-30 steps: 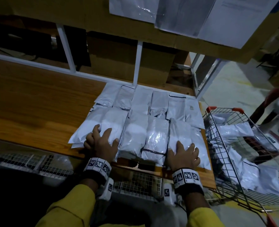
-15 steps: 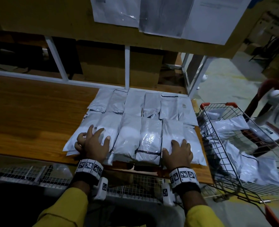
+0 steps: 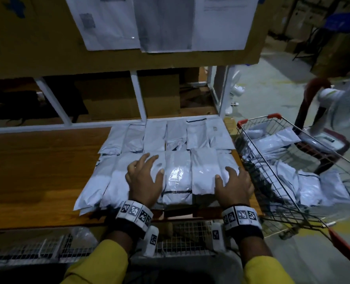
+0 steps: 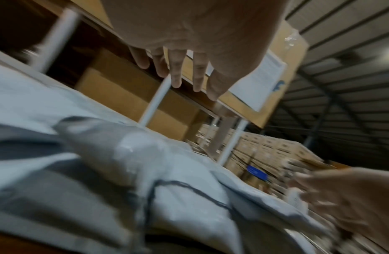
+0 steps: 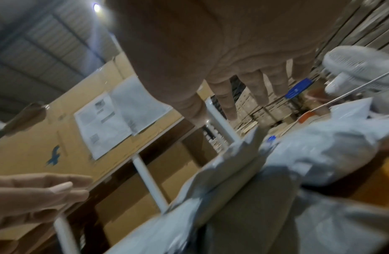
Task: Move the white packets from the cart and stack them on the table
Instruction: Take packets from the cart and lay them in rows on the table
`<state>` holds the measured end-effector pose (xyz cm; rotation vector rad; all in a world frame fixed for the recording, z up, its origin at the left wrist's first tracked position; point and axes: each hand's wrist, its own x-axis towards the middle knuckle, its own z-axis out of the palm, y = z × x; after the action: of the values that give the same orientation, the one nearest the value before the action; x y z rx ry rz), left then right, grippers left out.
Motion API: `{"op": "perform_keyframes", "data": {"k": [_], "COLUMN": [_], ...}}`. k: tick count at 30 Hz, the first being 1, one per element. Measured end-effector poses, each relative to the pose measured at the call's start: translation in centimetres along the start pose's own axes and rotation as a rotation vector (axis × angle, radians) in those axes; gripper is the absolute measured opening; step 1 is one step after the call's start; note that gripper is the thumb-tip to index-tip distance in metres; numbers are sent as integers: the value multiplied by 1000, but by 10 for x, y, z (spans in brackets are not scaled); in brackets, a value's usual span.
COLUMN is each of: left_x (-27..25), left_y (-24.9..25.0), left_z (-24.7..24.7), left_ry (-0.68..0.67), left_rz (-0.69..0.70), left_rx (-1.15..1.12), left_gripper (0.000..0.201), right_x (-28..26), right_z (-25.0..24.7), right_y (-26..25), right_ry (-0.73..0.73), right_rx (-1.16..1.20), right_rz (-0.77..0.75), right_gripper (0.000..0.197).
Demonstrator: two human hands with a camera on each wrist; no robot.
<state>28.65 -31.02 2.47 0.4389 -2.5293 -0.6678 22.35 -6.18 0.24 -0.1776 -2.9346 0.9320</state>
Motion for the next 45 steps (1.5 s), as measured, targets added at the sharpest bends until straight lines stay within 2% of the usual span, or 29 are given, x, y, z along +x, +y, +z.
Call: {"op": "perform_keyframes", "data": {"k": [5, 9, 11, 13, 22, 27, 35, 40, 45], "left_x": [-5, -11, -17, -21, -29, -17, 48, 82, 98], "left_y": [63, 115, 144, 173, 302, 339, 377, 407, 436], "left_z": [24, 53, 68, 84, 158, 204, 295, 361, 430], "left_ry": [-116, -183, -214, -232, -266, -370, -475, -630, -829], "left_rz": [128, 174, 190, 214, 300, 341, 481, 625, 729], "left_rx": [-54, -90, -102, -125, -163, -129, 40, 279, 485], "left_gripper": [44, 46, 47, 47, 52, 53, 54, 56, 59], "right_x": [8, 6, 6, 9, 37, 70, 162, 214, 255], "right_z": [-37, -66, -80, -96, -168, -173, -166, -157, -140], "right_y": [41, 83, 107, 130, 227, 249, 268, 292, 327], "right_ry": [118, 181, 202, 233, 266, 246, 261, 266, 152], "right_rx": [54, 56, 27, 18, -63, -52, -77, -49, -42], "right_rz": [59, 128, 151, 154, 222, 258, 338, 453, 574], "right_gripper": [54, 41, 42, 47, 46, 47, 46, 44, 53]}}
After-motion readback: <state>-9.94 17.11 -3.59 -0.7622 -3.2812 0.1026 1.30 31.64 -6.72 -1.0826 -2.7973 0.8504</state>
